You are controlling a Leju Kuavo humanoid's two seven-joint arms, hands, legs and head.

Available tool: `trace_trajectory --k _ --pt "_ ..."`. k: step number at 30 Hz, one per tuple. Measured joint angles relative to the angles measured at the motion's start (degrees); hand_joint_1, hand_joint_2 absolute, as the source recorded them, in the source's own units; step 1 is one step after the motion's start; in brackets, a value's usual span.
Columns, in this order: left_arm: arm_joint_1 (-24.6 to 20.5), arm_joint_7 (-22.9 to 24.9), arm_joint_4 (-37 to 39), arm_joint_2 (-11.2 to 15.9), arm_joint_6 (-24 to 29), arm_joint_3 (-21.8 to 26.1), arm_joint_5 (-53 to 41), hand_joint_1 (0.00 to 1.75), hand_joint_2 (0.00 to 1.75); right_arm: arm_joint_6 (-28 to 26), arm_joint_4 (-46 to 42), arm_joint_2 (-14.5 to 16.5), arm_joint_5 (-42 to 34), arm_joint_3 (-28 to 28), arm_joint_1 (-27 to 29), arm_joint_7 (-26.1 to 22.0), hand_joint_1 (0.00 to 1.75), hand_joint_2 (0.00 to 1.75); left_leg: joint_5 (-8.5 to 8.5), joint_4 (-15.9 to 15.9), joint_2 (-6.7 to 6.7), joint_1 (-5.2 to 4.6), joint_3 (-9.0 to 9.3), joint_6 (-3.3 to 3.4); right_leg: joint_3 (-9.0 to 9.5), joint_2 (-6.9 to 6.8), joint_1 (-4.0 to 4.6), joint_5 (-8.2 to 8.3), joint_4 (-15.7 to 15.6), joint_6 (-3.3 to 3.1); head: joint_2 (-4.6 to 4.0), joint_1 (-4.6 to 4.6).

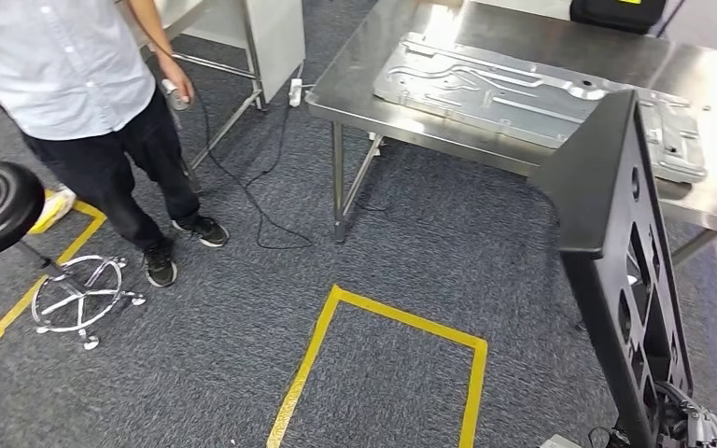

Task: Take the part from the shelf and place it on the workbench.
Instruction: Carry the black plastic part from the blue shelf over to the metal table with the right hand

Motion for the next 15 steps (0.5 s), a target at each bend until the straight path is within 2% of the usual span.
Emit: trace_trajectory --k 1,2,4,5,6,8,9,11,13,14,15 --pt "0.0 0.0 0.0 0.0 0.0 0.0 0.0 0.00 1.75 0.0 0.1 0.0 0.0 0.0 0.0 0.0 1.75 1.75 -0.17 0.0 0.73 0.00 0.15 -0.10 0.16 -0.26 -0.14 1.04 -0.6 0.10 0.00 0.00" --pt "0.0 -0.1 0.0 0.0 -0.1 0.0 0.1 0.00 1.75 0.0 0.2 0.0 0.1 0.0 0.1 0.0 1.75 1.75 -0.38 0.0 1.40 0.01 0.39 -0.24 1.48 -0.70 -0.22 2.94 -3.3 0.08 0.00 -0.01" --pt "0.0 -0.1 0.0 0.0 -0.2 0.0 0.1 0.00 1.75 0.0 0.2 0.0 0.2 0.0 0.0 0.0 1.75 1.75 -0.92 0.1 2.62 -0.13 1.00 -0.76 5.47 -2.95 0.07 6.36 -11.1 -0.33 0.00 -0.01" --pt "0.0 -0.2 0.0 0.0 -0.2 0.0 0.1 0.00 1.75 0.0 0.2 0.0 0.2 0.0 0.0 0.0 1.75 1.75 -1.19 0.1 3.09 -0.25 1.23 -1.08 6.80 -3.81 0.32 7.11 -13.7 -0.67 0.00 -0.03" --pt "-0.1 -0.2 0.0 0.0 -0.3 0.0 0.1 0.00 1.75 0.0 0.3 0.0 0.2 0.0 0.0 0.0 1.75 1.75 -1.42 0.0 3.54 -0.37 1.42 -1.41 7.40 -4.30 0.58 7.22 -15.0 -1.00 0.00 -0.04" --pt "-0.3 -0.2 0.0 0.0 -0.3 0.0 0.1 0.00 1.75 0.0 0.3 0.0 0.2 0.0 0.1 0.0 1.75 1.75 -1.66 -0.2 4.52 -0.47 1.99 -2.04 7.35 -3.27 0.82 7.12 -15.3 -1.65 0.00 -0.09" --pt "-0.5 -0.2 0.0 -0.1 -0.4 0.0 0.1 0.00 1.75 0.0 0.3 0.0 0.2 0.0 0.1 0.0 1.75 1.75 -1.92 -0.2 4.50 -0.38 2.30 -2.36 7.50 -2.64 0.73 7.25 -15.6 -1.99 0.00 -0.08" --pt "-0.5 -0.3 0.0 -0.1 -0.4 0.0 0.1 0.00 1.75 0.0 0.3 0.0 0.2 0.0 0.1 0.0 1.75 1.75 -3.77 2.3 2.39 -0.19 1.59 -2.84 7.92 -1.41 0.43 7.57 -16.2 -2.78 0.00 -0.14" --pt "-0.4 -0.3 0.0 -0.1 -0.4 0.0 0.2 0.00 1.75 0.0 0.3 0.0 0.2 0.1 0.1 0.0 1.75 1.75 -7.32 9.3 -0.57 -0.03 -1.86 -3.01 8.08 -0.18 0.37 7.63 -16.4 -3.28 0.00 -0.19" --pt "-0.3 -0.3 0.0 -0.1 -0.4 0.0 0.2 0.00 1.75 0.0 0.4 0.0 0.2 0.2 0.0 0.0 1.75 1.75 -8.66 13.1 -1.20 -0.01 -3.90 -3.06 8.07 0.56 0.46 7.59 -16.4 -3.39 0.00 -0.20" --pt "-0.2 -0.3 0.0 0.0 -0.4 0.0 0.2 0.00 1.75 0.0 0.4 0.0 0.2 0.2 0.0 0.0 1.75 1.75 -9.01 15.5 -1.52 -0.01 -5.40 -3.08 8.11 1.35 0.55 7.52 -16.3 -3.46 0.00 -0.20"
